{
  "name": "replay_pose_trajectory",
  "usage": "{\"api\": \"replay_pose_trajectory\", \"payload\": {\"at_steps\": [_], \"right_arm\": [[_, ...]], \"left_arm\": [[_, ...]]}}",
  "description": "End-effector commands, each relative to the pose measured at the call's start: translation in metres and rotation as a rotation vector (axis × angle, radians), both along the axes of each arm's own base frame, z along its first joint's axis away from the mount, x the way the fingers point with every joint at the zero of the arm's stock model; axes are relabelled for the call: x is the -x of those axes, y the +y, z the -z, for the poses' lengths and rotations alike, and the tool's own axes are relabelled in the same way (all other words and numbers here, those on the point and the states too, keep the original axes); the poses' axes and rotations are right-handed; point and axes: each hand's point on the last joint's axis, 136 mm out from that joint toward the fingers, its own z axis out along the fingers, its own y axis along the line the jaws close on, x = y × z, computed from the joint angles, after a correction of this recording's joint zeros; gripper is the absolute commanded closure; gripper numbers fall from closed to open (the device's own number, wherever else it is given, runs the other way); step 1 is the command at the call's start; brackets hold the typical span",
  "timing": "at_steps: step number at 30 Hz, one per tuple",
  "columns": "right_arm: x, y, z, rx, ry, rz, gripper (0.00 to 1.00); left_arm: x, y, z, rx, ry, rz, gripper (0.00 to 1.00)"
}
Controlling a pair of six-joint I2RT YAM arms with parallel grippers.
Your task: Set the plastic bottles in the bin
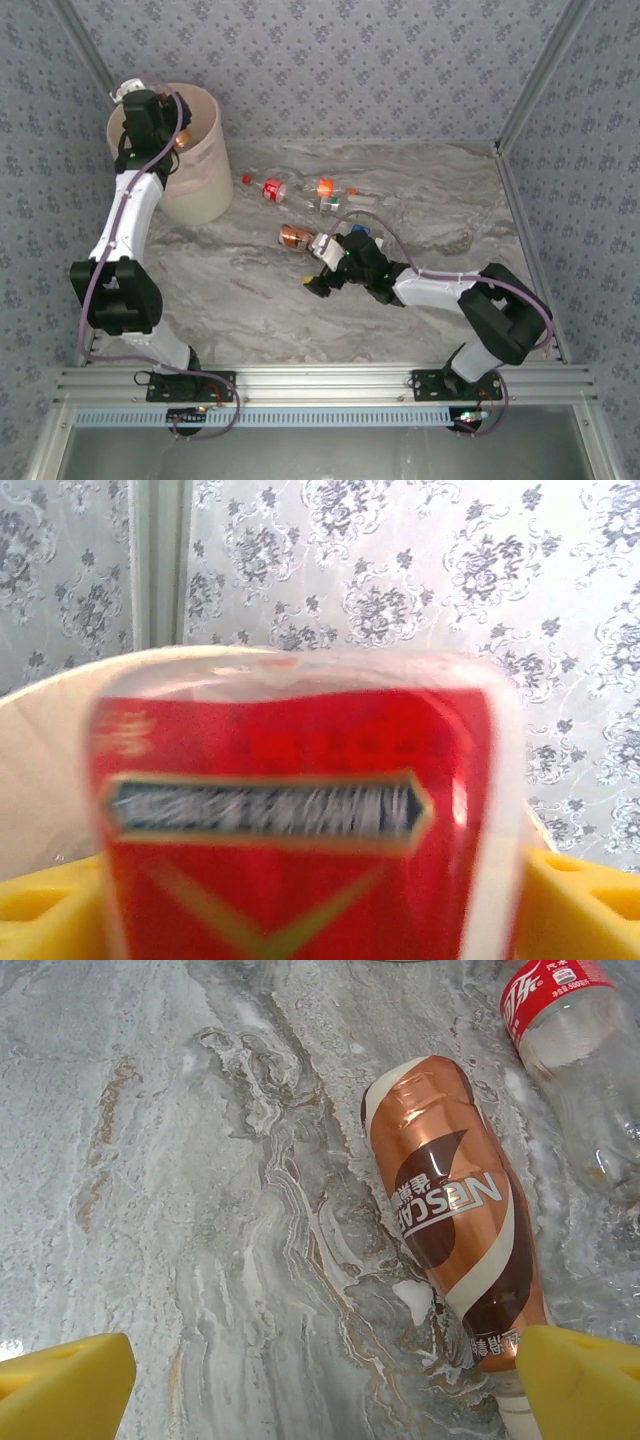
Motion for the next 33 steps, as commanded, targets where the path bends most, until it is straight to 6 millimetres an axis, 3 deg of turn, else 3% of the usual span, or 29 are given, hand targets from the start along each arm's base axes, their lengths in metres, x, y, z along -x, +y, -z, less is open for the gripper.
{"api": "replay_pose_trajectory", "payload": {"at_steps": [1, 13, 17, 20, 24, 28, 33], "right_arm": [[-0.005, -0.001, -0.013, -0.048, -0.009, 0.038, 0.0], [-0.027, -0.017, -0.028, -0.151, -0.02, 0.169, 0.0], [-0.033, -0.024, -0.033, -0.226, 0.013, 0.194, 0.0], [-0.033, -0.026, -0.027, -0.223, 0.042, 0.161, 0.0], [-0.036, -0.024, -0.014, -0.175, 0.098, 0.092, 0.0], [-0.039, -0.013, 0.001, -0.073, 0.141, 0.006, 0.05], [-0.047, 0.0, 0.018, 0.032, 0.168, -0.05, 0.1]], "left_arm": [[0.025, 0.007, -0.036, 0.028, -0.083, -0.046, 0.04], [0.055, -0.007, -0.057, 0.047, -0.116, -0.033, 0.02], [0.061, -0.033, -0.059, 0.027, -0.102, 0.019, 0.03], [0.064, -0.064, -0.054, 0.015, -0.074, 0.096, 0.02], [0.071, -0.114, -0.032, 0.031, -0.008, 0.219, 0.02], [0.078, -0.157, 0.006, 0.123, 0.071, 0.375, 0.02], [0.098, -0.178, 0.047, 0.223, 0.157, 0.477, 0.02]]}}
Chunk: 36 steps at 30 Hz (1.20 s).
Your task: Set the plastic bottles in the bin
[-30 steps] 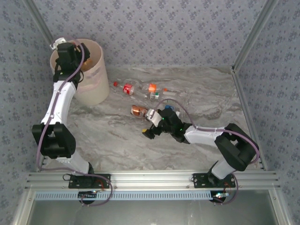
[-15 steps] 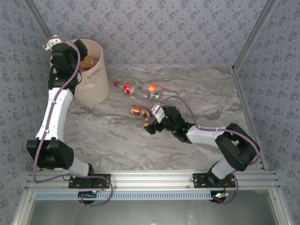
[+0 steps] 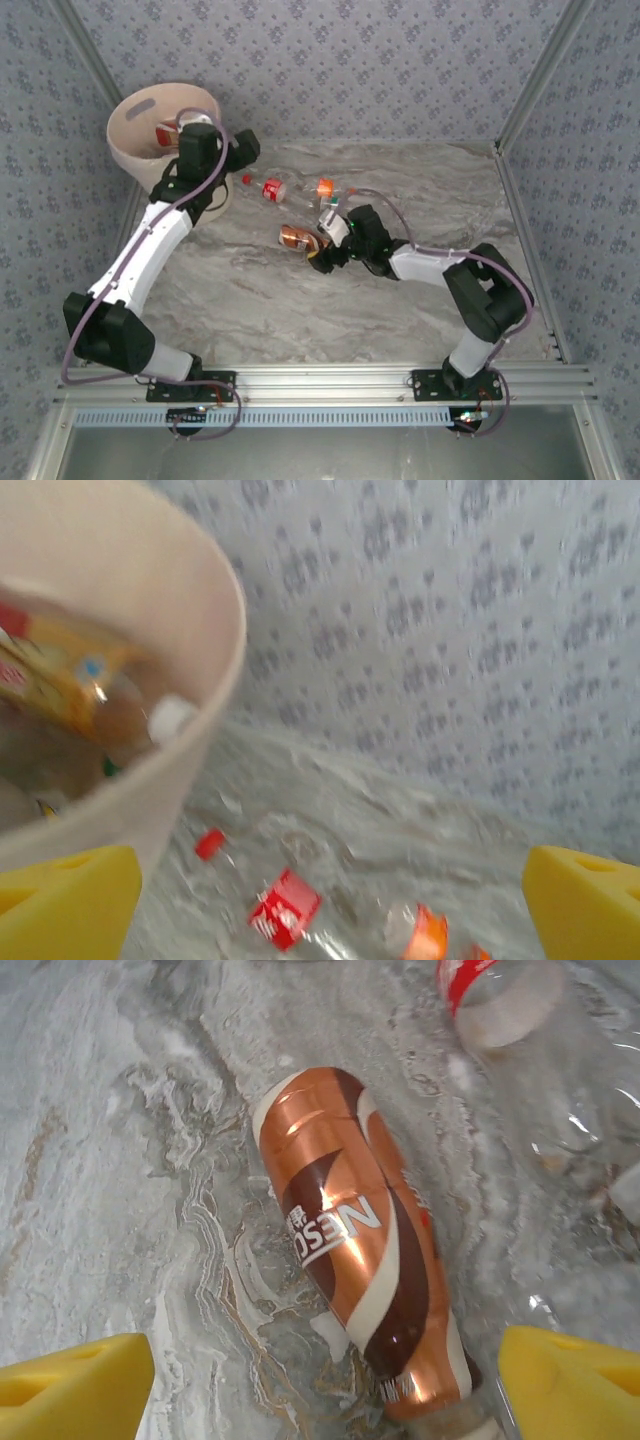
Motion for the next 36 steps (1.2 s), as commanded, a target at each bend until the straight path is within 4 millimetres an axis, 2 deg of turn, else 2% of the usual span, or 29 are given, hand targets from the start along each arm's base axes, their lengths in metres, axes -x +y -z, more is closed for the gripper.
{"api": "replay_pose_trajectory", "payload": {"at_steps": [1, 4, 7, 10, 13, 14, 15, 16, 23, 26, 31, 36], "right_arm": [[0.004, 0.006, 0.017, 0.095, 0.038, -0.073, 0.12], [-0.008, 0.007, 0.029, 0.152, 0.042, -0.046, 0.13], [-0.017, 0.009, 0.04, 0.211, 0.049, -0.043, 0.13], [-0.021, 0.013, 0.049, 0.253, 0.047, -0.056, 0.13], [-0.027, 0.015, 0.056, 0.283, 0.06, -0.049, 0.14], [-0.026, 0.012, 0.064, 0.306, 0.075, -0.049, 0.15], [-0.036, 0.017, 0.057, 0.308, 0.048, -0.04, 0.15], [-0.037, 0.019, 0.059, 0.317, 0.047, -0.041, 0.16], [-0.025, 0.028, 0.076, 0.363, 0.09, -0.055, 0.33], [-0.023, 0.028, 0.076, 0.379, 0.092, -0.028, 0.37], [-0.015, 0.026, 0.09, 0.407, 0.101, 0.034, 0.49], [-0.007, 0.029, 0.082, 0.344, 0.09, 0.075, 0.56]], "left_arm": [[0.025, -0.014, 0.006, 0.098, 0.036, 0.086, 0.02], [0.043, -0.01, 0.025, 0.131, 0.093, 0.069, 0.02], [0.058, -0.019, 0.044, 0.206, 0.111, 0.118, 0.02], [0.072, -0.018, 0.067, 0.247, 0.166, 0.106, 0.02], [0.081, -0.015, 0.085, 0.251, 0.21, 0.09, 0.02], [0.082, -0.014, 0.09, 0.25, 0.223, 0.084, 0.02], [0.083, -0.012, 0.096, 0.249, 0.236, 0.075, 0.02], [0.084, -0.012, 0.101, 0.25, 0.248, 0.068, 0.02], [0.085, -0.014, 0.125, 0.252, 0.311, 0.061, 0.02], [0.088, -0.014, 0.134, 0.256, 0.327, 0.065, 0.02], [0.095, -0.021, 0.156, 0.289, 0.366, 0.095, 0.02], [0.091, -0.028, 0.168, 0.32, 0.376, 0.111, 0.02]]}}
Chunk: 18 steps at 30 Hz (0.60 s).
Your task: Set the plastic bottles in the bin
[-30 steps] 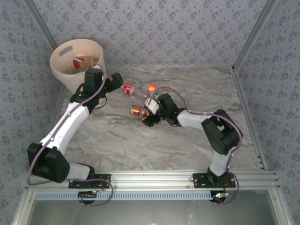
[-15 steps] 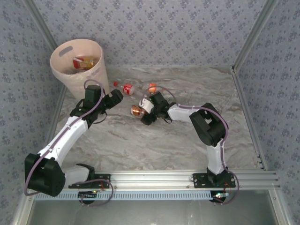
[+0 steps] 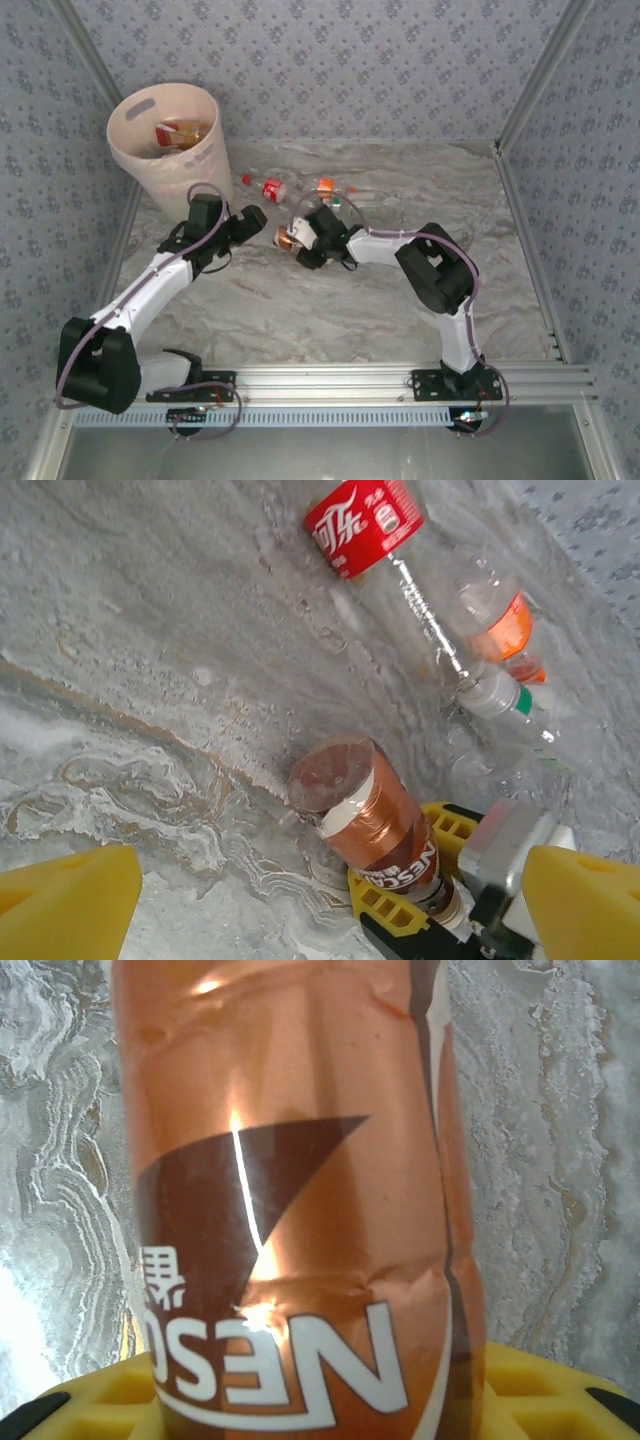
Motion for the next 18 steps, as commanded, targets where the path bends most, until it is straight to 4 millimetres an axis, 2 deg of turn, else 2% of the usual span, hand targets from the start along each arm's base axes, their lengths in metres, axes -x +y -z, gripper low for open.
{"api": "replay_pose_trajectory", "payload": {"at_steps": [1, 5, 10, 15, 18], "right_arm": [[0.012, -0.008, 0.005, -0.02, 0.03, 0.076, 0.57], [0.016, 0.001, -0.023, -0.15, -0.018, 0.074, 0.61], [0.026, 0.009, -0.061, -0.368, -0.022, 0.114, 0.63], [0.031, 0.009, -0.082, -0.509, 0.036, 0.187, 0.64], [0.035, 0.015, -0.099, -0.621, 0.077, 0.186, 0.64]], "left_arm": [[-0.009, -0.014, -0.005, 0.069, -0.039, 0.033, 0.02], [-0.013, -0.033, -0.008, 0.156, -0.06, 0.102, 0.02], [-0.016, -0.049, -0.023, 0.238, -0.092, 0.157, 0.02], [-0.009, -0.05, -0.019, 0.198, -0.061, 0.128, 0.02], [-0.006, -0.066, -0.022, 0.223, -0.075, 0.189, 0.02]]}}
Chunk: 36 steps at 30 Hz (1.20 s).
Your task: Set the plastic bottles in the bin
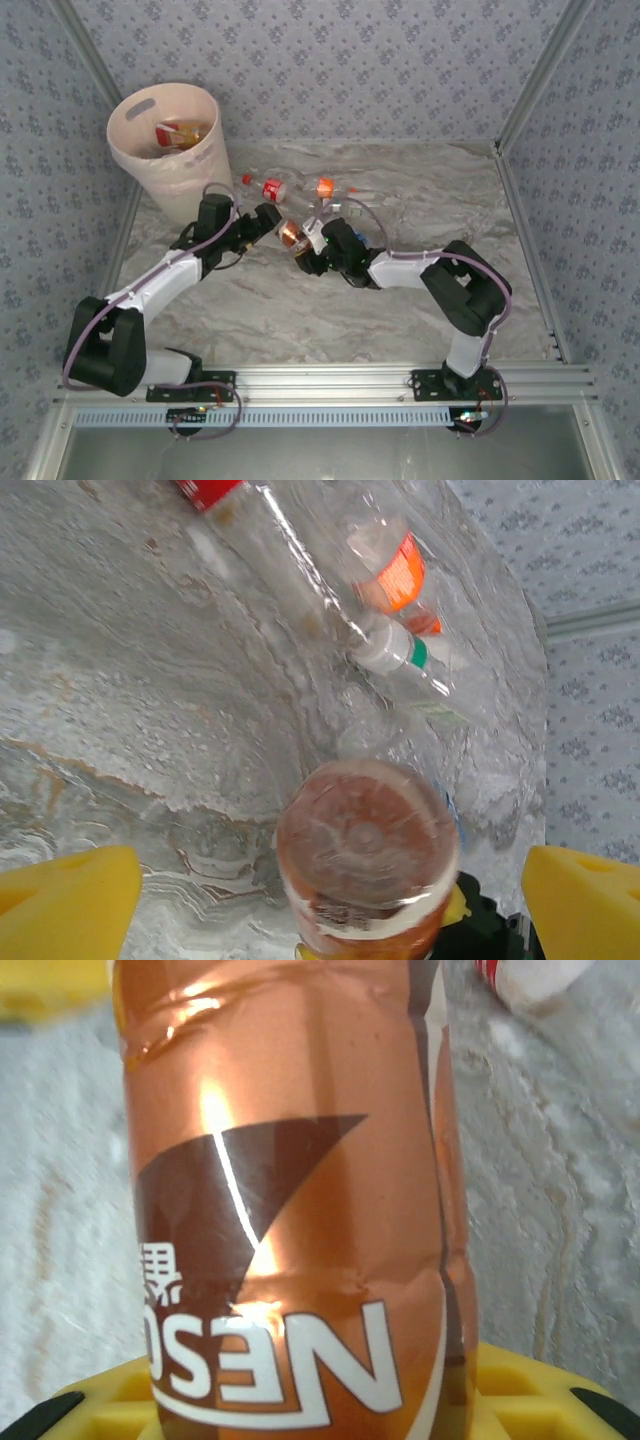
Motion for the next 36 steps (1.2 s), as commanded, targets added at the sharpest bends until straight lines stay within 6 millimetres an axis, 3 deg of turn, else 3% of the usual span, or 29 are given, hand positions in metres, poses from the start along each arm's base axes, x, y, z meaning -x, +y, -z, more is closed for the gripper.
{"api": "replay_pose_trajectory", "payload": {"at_steps": [1, 4, 9, 12, 19, 23, 29, 31, 36], "right_arm": [[0.001, 0.014, -0.039, -0.206, 0.039, 0.013, 0.63], [-0.001, 0.017, -0.044, -0.227, 0.056, 0.013, 0.62], [0.008, 0.028, -0.064, -0.301, 0.036, -0.074, 0.61], [0.014, 0.031, -0.075, -0.377, 0.035, -0.104, 0.61], [0.014, 0.03, -0.071, -0.376, 0.047, -0.111, 0.58], [0.016, 0.025, -0.071, -0.352, 0.027, -0.13, 0.47], [0.019, 0.008, -0.072, -0.294, -0.033, -0.149, 0.35], [0.022, 0.001, -0.077, -0.274, -0.061, -0.159, 0.24], [0.031, -0.025, -0.084, -0.186, -0.128, -0.157, 0.17]], "left_arm": [[0.001, -0.021, -0.016, 0.055, -0.047, 0.069, 0.02], [0.002, -0.042, -0.023, 0.061, -0.097, 0.137, 0.02], [-0.005, -0.048, -0.014, 0.014, -0.07, 0.132, 0.03], [-0.01, -0.05, -0.01, 0.015, -0.06, 0.121, 0.11], [-0.008, -0.056, -0.009, 0.016, -0.057, 0.147, 0.38], [-0.011, -0.057, -0.014, 0.013, -0.075, 0.146, 0.47], [-0.02, -0.058, -0.023, -0.001, -0.109, 0.14, 0.5], [-0.022, -0.057, -0.023, -0.016, -0.112, 0.143, 0.51], [-0.033, -0.053, -0.055, -0.057, -0.204, 0.129, 0.51]]}}
